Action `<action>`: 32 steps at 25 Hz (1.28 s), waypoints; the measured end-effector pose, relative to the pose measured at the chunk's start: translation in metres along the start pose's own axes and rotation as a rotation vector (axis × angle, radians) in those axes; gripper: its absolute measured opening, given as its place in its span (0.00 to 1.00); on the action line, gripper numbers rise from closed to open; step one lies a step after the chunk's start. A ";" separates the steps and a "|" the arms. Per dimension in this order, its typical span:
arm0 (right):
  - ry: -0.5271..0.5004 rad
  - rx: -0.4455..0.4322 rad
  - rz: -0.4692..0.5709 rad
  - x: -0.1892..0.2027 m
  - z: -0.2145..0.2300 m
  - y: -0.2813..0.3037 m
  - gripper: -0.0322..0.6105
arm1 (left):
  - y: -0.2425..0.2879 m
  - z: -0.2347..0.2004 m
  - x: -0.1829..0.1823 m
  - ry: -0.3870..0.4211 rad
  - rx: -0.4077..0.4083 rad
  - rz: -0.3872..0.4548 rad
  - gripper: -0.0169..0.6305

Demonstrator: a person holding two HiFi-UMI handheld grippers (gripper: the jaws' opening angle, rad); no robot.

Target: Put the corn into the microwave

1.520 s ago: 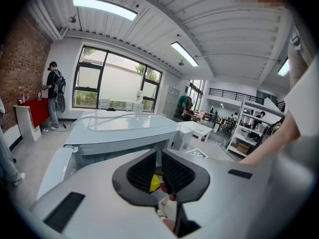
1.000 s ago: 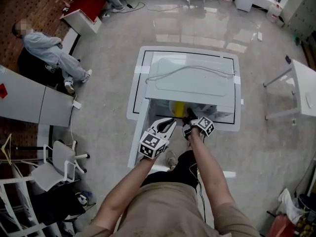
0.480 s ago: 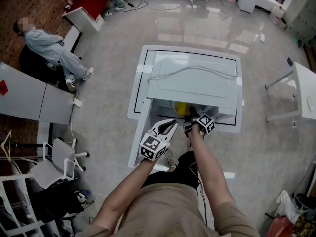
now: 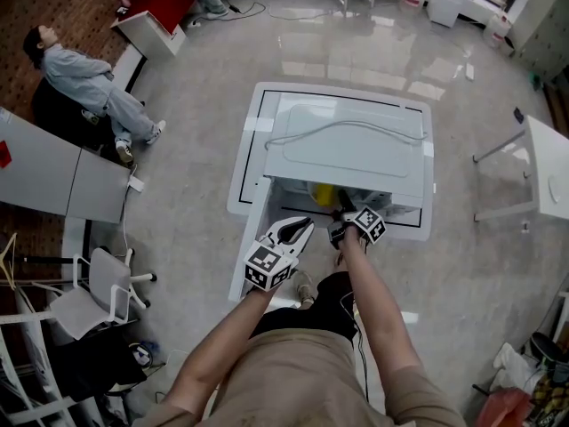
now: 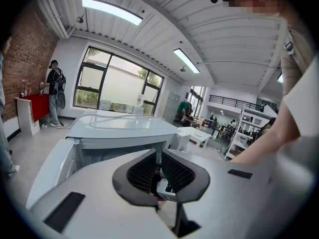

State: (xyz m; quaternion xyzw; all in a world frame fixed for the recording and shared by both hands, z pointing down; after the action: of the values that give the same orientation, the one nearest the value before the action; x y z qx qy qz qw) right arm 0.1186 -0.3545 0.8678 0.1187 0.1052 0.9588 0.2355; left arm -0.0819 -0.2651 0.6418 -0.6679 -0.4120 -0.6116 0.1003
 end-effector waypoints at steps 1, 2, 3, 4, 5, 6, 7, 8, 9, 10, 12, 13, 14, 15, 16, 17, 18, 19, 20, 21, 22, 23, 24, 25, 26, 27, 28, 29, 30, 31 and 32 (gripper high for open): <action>-0.024 -0.011 -0.001 0.000 -0.001 -0.003 0.34 | -0.001 0.000 0.000 0.000 0.004 -0.001 0.06; -0.050 -0.023 0.002 0.000 -0.002 -0.008 0.37 | -0.002 0.001 0.001 0.000 0.008 -0.002 0.06; -0.076 -0.034 0.007 0.000 -0.003 -0.013 0.38 | -0.002 0.001 0.001 0.002 0.011 -0.003 0.06; -0.102 -0.043 0.012 0.000 -0.004 -0.018 0.39 | -0.003 0.002 0.000 0.004 0.013 -0.003 0.06; -0.130 -0.048 0.013 0.001 -0.003 -0.023 0.40 | -0.004 0.002 0.000 0.006 0.015 -0.003 0.06; -0.160 -0.050 0.009 0.002 -0.002 -0.028 0.40 | -0.005 0.002 0.000 0.008 0.016 -0.004 0.06; -0.193 -0.046 -0.002 0.004 -0.001 -0.031 0.40 | -0.005 0.002 0.001 0.010 0.016 -0.005 0.06; -0.232 -0.040 -0.017 0.007 -0.001 -0.033 0.40 | -0.005 0.002 0.001 0.012 0.015 -0.008 0.06; -0.284 -0.033 -0.037 0.010 -0.002 -0.034 0.40 | -0.005 0.002 0.002 0.012 0.015 -0.011 0.06; -0.351 -0.026 -0.058 0.013 -0.001 -0.034 0.40 | -0.004 0.002 0.003 0.012 0.015 -0.014 0.06; -0.519 -0.014 -0.106 0.021 -0.004 -0.034 0.40 | -0.003 0.002 0.004 0.011 0.017 -0.018 0.06; -0.615 -0.003 -0.133 0.026 -0.008 -0.034 0.42 | -0.004 0.003 0.004 0.012 0.019 -0.020 0.06; -0.716 0.014 -0.163 0.031 -0.010 -0.033 0.44 | -0.004 0.004 0.004 0.014 0.021 -0.021 0.06; -0.815 0.037 -0.194 0.037 -0.010 -0.032 0.47 | -0.005 0.005 0.004 0.018 0.024 -0.022 0.06; -0.908 0.064 -0.222 0.042 -0.010 -0.031 0.48 | -0.006 0.006 0.004 0.022 0.026 -0.023 0.06; -0.989 0.094 -0.243 0.046 -0.011 -0.029 0.48 | -0.006 0.007 0.004 0.027 0.027 -0.023 0.06; -1.055 0.122 -0.256 0.049 -0.011 -0.027 0.48 | -0.007 0.007 0.003 0.031 0.028 -0.023 0.06; -1.103 0.145 -0.260 0.050 -0.013 -0.025 0.48 | -0.008 0.007 0.003 0.032 0.028 -0.023 0.06; -1.135 0.161 -0.260 0.051 -0.015 -0.023 0.48 | -0.008 0.007 0.002 0.032 0.027 -0.023 0.06; -1.155 0.172 -0.260 0.051 -0.017 -0.020 0.48 | -0.009 0.006 0.001 0.031 0.026 -0.023 0.06; -1.170 0.179 -0.262 0.051 -0.018 -0.017 0.48 | -0.009 0.006 0.001 0.029 0.024 -0.023 0.06; -1.182 0.185 -0.266 0.050 -0.018 -0.014 0.48 | -0.009 0.005 0.000 0.027 0.023 -0.021 0.06; -1.192 0.190 -0.270 0.049 -0.018 -0.012 0.48 | -0.009 0.005 0.000 0.025 0.021 -0.019 0.06; -1.200 0.196 -0.275 0.049 -0.019 -0.009 0.48 | -0.010 0.004 -0.001 0.025 0.020 -0.017 0.06; -1.207 0.199 -0.282 0.048 -0.020 -0.008 0.48 | -0.010 0.004 -0.002 0.025 0.019 -0.015 0.06; -1.215 0.200 -0.289 0.048 -0.022 -0.006 0.48 | -0.010 0.003 -0.002 0.026 0.018 -0.015 0.06; -1.229 0.202 -0.294 0.047 -0.023 -0.004 0.48 | -0.009 0.003 -0.002 0.026 0.016 -0.016 0.06; -1.250 0.206 -0.295 0.046 -0.023 -0.002 0.48 | -0.009 0.002 -0.001 0.025 0.014 -0.019 0.06; -1.273 0.211 -0.294 0.045 -0.024 0.001 0.48 | -0.010 0.002 0.000 0.023 0.012 -0.021 0.06; -1.291 0.215 -0.292 0.045 -0.025 0.003 0.48 | -0.010 0.001 0.001 0.021 0.009 -0.024 0.06; -1.306 0.218 -0.291 0.044 -0.026 0.006 0.48 | -0.011 0.000 0.002 0.020 0.006 -0.026 0.06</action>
State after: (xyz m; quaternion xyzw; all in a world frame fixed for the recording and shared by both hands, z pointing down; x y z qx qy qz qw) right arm 0.0710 -0.3422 0.8521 0.6812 0.0526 0.6329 0.3642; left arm -0.0889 -0.2573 0.6391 -0.6560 -0.4214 -0.6184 0.0986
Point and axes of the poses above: the fingertips, and each gripper's own axes: y forward along the fingers, z to its right, x out of its underside, the point moved 8 cm from there along -y, backward along the fingers, and after that the axes turned 6 degrees about -x, right-handed, at the moved point
